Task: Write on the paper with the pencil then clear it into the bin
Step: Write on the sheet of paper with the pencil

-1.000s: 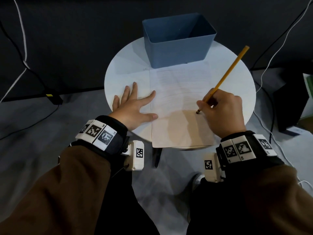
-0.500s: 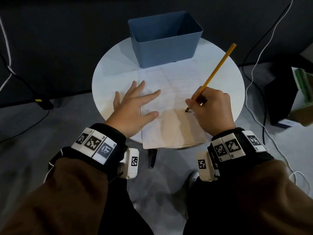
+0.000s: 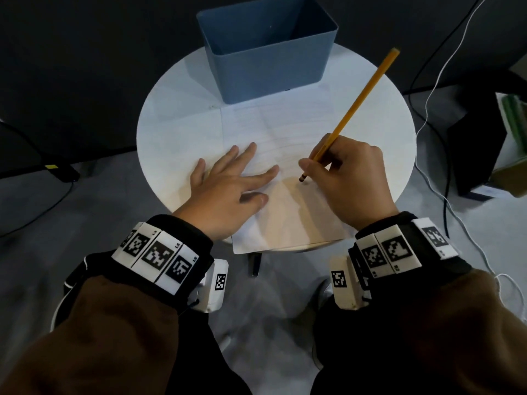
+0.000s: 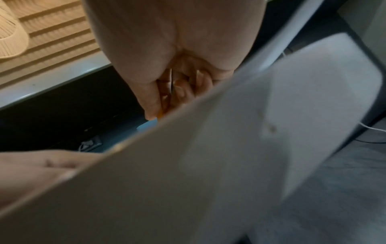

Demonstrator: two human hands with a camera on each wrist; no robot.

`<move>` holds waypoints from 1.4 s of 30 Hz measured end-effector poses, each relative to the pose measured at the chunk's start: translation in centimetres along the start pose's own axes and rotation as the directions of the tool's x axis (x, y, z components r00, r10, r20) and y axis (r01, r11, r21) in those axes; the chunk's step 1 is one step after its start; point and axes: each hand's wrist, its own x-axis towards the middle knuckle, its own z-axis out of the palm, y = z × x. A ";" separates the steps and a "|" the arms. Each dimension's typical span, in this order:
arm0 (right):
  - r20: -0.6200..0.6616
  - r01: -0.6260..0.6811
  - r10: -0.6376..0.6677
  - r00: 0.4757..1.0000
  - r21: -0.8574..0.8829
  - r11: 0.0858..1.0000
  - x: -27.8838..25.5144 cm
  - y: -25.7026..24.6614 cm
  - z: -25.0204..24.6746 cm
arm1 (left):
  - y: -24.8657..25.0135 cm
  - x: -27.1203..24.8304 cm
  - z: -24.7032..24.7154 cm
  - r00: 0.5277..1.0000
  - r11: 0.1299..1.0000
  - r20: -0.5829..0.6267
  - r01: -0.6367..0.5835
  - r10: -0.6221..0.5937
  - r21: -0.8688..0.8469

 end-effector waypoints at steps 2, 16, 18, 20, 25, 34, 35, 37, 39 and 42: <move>0.051 0.048 -0.047 0.998 -0.007 0.999 -0.2 -0.2 0.6 | -0.1 0.0 0.0 1.000 1.000 0.009 -0.003 0.003 0.005; 0.085 0.117 -0.117 0.989 0.009 0.993 -0.4 -0.7 1.3 | -0.2 0.3 -0.3 0.999 1.000 0.044 0.013 -0.013 -0.006; 0.063 0.099 -0.097 0.993 -0.034 0.994 -0.2 0.0 0.9 | -0.1 0.3 -0.3 0.999 1.000 0.051 0.018 -0.018 -0.006; 0.019 0.070 -0.068 0.997 -0.081 0.994 0.0 0.8 0.1 | -0.1 0.2 -0.4 0.998 1.000 0.052 0.024 -0.024 -0.010; -0.052 -0.019 0.016 0.999 -0.060 0.998 0.3 1.4 -1.4 | 0.0 0.2 -0.4 0.999 0.999 0.045 0.028 -0.027 -0.020; -0.024 -0.031 0.029 0.999 -0.097 0.995 0.1 2.0 -1.8 | 0.0 0.2 -0.3 0.999 0.997 0.033 0.032 -0.030 -0.066; -0.044 -0.042 0.037 0.998 -0.100 0.994 0.3 2.2 -2.2 | 0.0 0.2 -0.3 0.999 0.997 0.032 0.030 -0.028 -0.068; -0.063 -0.037 0.032 0.997 -0.076 0.996 0.3 1.9 -2.4 | -0.1 0.3 -0.2 0.999 0.998 0.031 0.027 -0.025 -0.064; -0.037 0.000 -0.002 0.999 -0.053 0.999 0.1 1.3 -1.8 | -0.1 0.3 -0.2 0.999 0.998 0.029 0.030 -0.029 -0.058; 0.030 0.030 -0.028 0.999 -0.037 0.999 -0.2 1.1 -1.1 | 0.0 0.4 -0.1 0.999 0.998 0.031 0.038 -0.037 -0.051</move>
